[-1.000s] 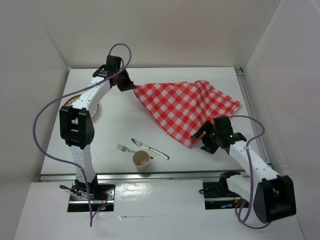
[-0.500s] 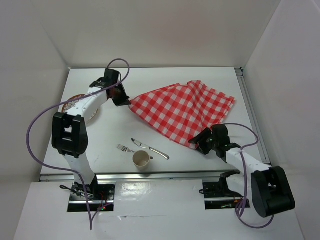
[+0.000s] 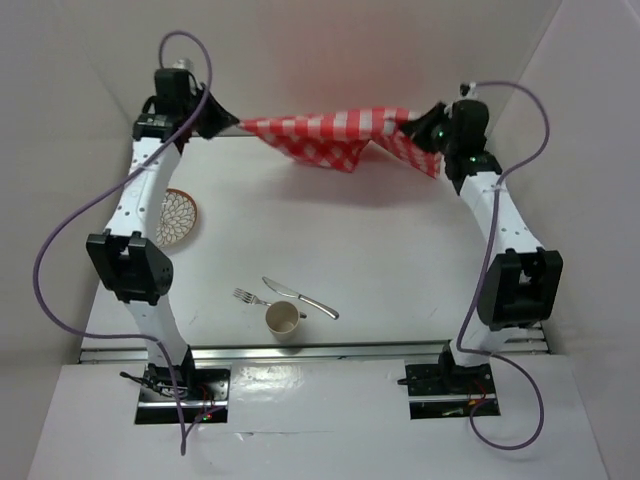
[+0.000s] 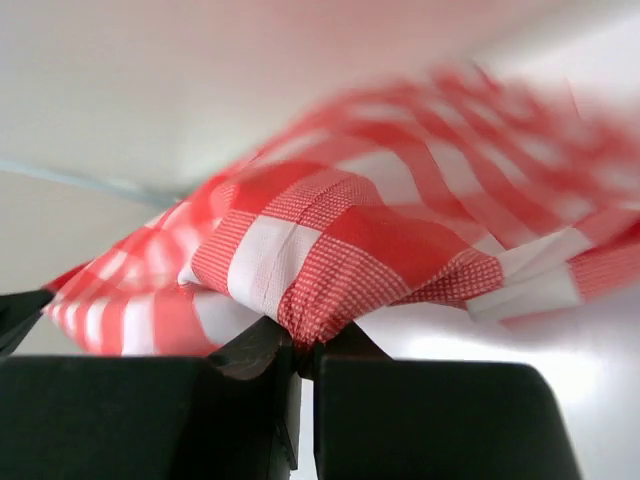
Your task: Set the dinner table for one person
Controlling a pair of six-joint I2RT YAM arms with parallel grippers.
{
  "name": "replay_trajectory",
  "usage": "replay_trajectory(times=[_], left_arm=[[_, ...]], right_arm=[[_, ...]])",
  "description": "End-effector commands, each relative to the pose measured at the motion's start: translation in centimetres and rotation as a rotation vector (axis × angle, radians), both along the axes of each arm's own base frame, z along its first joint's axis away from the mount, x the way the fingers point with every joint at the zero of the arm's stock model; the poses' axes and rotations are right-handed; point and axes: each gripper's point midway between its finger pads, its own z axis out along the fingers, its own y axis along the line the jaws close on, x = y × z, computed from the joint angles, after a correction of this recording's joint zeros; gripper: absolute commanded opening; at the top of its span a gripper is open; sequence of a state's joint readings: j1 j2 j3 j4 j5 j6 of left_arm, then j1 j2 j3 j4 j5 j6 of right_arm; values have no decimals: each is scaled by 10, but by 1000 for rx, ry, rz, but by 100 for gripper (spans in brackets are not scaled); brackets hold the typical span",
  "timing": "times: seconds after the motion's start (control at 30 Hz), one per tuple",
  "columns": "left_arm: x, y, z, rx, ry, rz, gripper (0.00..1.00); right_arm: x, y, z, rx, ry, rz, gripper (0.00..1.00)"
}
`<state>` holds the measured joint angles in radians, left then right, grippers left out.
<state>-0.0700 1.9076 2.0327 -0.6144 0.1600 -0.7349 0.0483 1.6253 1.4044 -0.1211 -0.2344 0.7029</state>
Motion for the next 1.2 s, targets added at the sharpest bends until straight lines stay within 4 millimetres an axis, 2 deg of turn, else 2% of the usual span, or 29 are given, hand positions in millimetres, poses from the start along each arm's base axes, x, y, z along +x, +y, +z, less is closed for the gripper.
replay_trajectory(times=[0.0,0.03,0.07,0.1,0.13,0.17,0.2,0.23,0.27,0.3,0.33,0.37,0.4,0.43,0.47,0.5,0.63,0.67,0.7,0.77,0.83,0.87,0.9,0.97,1.0,1.03,1.1,1.13,1.17], left_arm=[[-16,32,85,-21,-189,49,0],[-23,37,87,-21,-201,59,0],[-30,40,86,-24,-207,60,0],[-50,44,103,-23,-254,68,0],[-59,49,68,-34,-178,79,0],[-66,49,59,-34,-178,79,0],[-75,54,47,-33,-158,92,0],[-97,51,15,-40,-103,82,0],[-108,47,-1,-51,-75,64,0],[-117,45,-18,-56,-46,57,0],[-128,44,-37,-57,-4,58,0],[-148,43,-79,-69,91,67,2],[-156,44,-101,-64,144,78,48],[-165,45,-119,-59,194,87,71],[-171,46,-146,-61,289,103,86],[-175,51,-158,-50,335,116,98],[-165,60,-160,2,403,123,100],[-163,62,-155,11,396,131,100],[-159,64,-147,17,379,139,99],[-155,61,-142,7,361,128,94],[-151,50,-137,11,321,59,76],[-152,38,-142,24,333,20,68],[-150,32,-143,34,334,-4,61],[-157,32,-163,71,427,25,56],[-162,32,-180,67,485,30,59],[-166,30,-188,57,510,19,66],[-168,24,-200,34,532,-3,75],[-167,17,-208,17,550,-30,80],[-168,13,-214,20,566,-39,83]], right_arm=[[-2,-5,102,-137,-271,76,0],[-6,-5,109,-147,-290,77,0],[-11,-3,99,-144,-276,92,0],[-25,-4,106,-144,-297,90,0],[-33,-7,98,-142,-285,92,0],[-44,-5,58,-137,-209,109,0],[-61,-5,59,-137,-219,109,0],[-71,-7,43,-126,-174,93,0],[-87,-8,-8,-123,-70,99,0],[-104,-6,-15,-110,-62,106,0],[-113,-6,-36,-96,-15,104,0],[-132,-1,-77,-61,82,126,16],[-145,1,-97,-47,146,133,26],[-155,1,-112,-37,188,130,38],[-169,1,-137,-13,272,120,58],[-180,-1,-152,-17,337,110,61],[-196,-12,-167,-42,456,47,76],[-195,-16,-167,-58,480,24,76],[-187,-26,-156,-98,463,-21,76],[-193,-36,-162,-135,541,-64,76],[-192,-40,-160,-126,553,-108,67],[-192,-40,-160,-114,556,-117,49],[-196,-36,-165,-71,583,-135,38],[-196,-34,-173,27,594,-153,25],[-198,-20,-172,143,610,-119,19],[-208,-18,-189,208,650,-127,19],[-204,1,-175,349,569,-63,24],[-212,5,-185,381,580,-58,41],[-206,9,-178,405,524,-36,50]])
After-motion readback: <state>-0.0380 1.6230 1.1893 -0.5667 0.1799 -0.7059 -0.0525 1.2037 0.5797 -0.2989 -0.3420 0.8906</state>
